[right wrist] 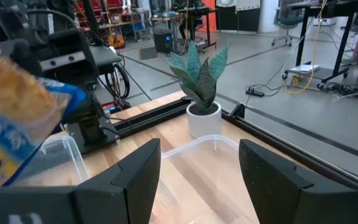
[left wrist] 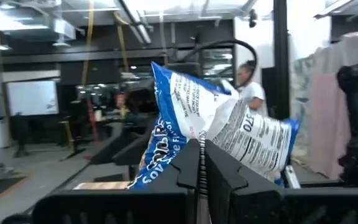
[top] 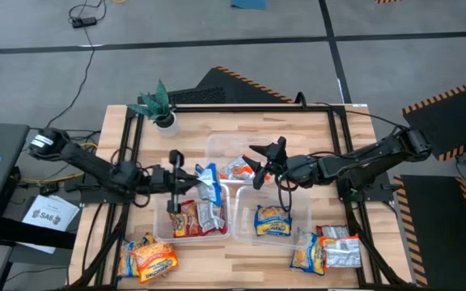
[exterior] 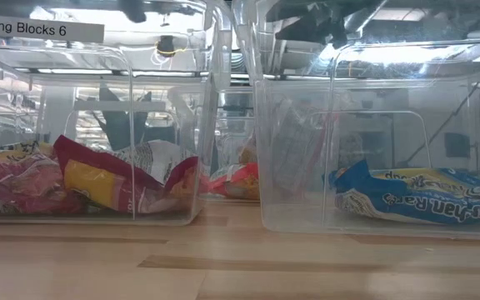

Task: Sort Maruchan noodles
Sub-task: Put the blue noodle pack into the bottom right transparent bin, then put the orange noodle pack into the top transparent bin, then put the blue noodle pack into the bottom right transparent bin

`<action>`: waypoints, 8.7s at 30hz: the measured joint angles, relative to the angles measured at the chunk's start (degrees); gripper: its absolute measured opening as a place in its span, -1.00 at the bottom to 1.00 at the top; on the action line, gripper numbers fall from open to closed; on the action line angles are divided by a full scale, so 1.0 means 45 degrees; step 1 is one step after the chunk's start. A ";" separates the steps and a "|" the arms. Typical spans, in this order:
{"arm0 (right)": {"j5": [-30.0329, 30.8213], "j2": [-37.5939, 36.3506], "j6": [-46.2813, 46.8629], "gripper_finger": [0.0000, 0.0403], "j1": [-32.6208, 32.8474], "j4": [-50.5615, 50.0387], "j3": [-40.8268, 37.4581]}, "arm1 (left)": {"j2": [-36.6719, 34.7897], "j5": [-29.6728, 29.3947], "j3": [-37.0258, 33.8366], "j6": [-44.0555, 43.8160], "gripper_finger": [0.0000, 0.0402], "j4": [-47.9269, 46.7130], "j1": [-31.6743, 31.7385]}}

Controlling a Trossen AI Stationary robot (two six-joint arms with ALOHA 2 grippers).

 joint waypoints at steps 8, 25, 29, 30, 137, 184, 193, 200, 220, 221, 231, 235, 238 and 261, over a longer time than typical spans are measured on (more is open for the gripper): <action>0.0034 0.0000 -0.0649 0.19 0.0000 0.0240 0.0000 | 0.3995 0.2411 0.2161 -0.0262 -1.00 0.1790 0.0763; 0.0034 0.0000 -0.1001 0.19 0.0025 0.0163 -0.0004 | 0.8101 0.2781 0.5303 -0.0022 -1.00 0.1054 0.1208; 0.0051 -0.0059 -0.1037 0.19 0.0164 -0.0192 0.0001 | 0.6098 0.0432 0.4701 0.1442 -1.00 -0.1624 0.0867; 0.0132 -0.0143 -0.1102 0.19 0.0235 -0.0364 0.0001 | 0.5406 -0.0375 0.4550 0.1680 -1.00 -0.2574 0.0739; -0.9736 0.2282 1.9813 -0.93 1.1535 -1.8225 0.2539 | -1.2466 -0.0963 -0.2985 0.0639 -1.00 -0.8446 0.0495; -0.6846 0.2650 -0.4201 -0.97 -0.1142 -0.8690 0.7540 | -1.2471 -0.0978 -0.2971 0.0479 -1.00 -0.8465 0.0497; -0.6693 0.3175 -0.4013 -0.97 -0.2290 -0.7588 0.6588 | -1.2471 -0.0960 -0.2971 -0.0290 -1.00 -0.8976 0.0497; -0.6742 0.1787 -0.3602 -0.97 -0.2555 -0.2344 0.2495 | -1.2471 -0.0910 -0.2971 -0.0548 -1.00 -0.8951 0.0496; -0.7363 0.1972 -0.1846 -0.51 -0.3045 0.0320 0.1051 | -1.2471 -0.0976 -0.2971 -0.0129 -1.00 -0.8598 0.0495; -0.7363 0.1843 -0.1846 -0.44 -0.3017 0.0417 0.1060 | -1.2471 -0.0977 -0.2971 -0.0131 -1.00 -0.8637 0.0495; -0.7363 -0.1686 -0.1195 0.22 -0.2300 -0.4251 0.1065 | -1.2471 -0.0978 -0.2971 -0.0153 -1.00 -0.8787 0.0493; -0.7393 -0.3396 0.0011 0.27 -0.1584 -0.6847 0.1065 | -1.2471 -0.0978 -0.2971 -0.0163 -1.00 -0.8861 0.0494; -0.7411 -0.4533 0.1568 0.27 -0.0847 -0.8420 0.1065 | -1.2471 -0.0978 -0.2971 -0.0163 -1.00 -0.8859 0.0497; -0.7131 -0.3519 2.1679 0.27 1.0750 -1.2540 0.1065 | -1.2471 -0.0983 -0.2971 -0.0168 -1.00 -0.9049 0.0497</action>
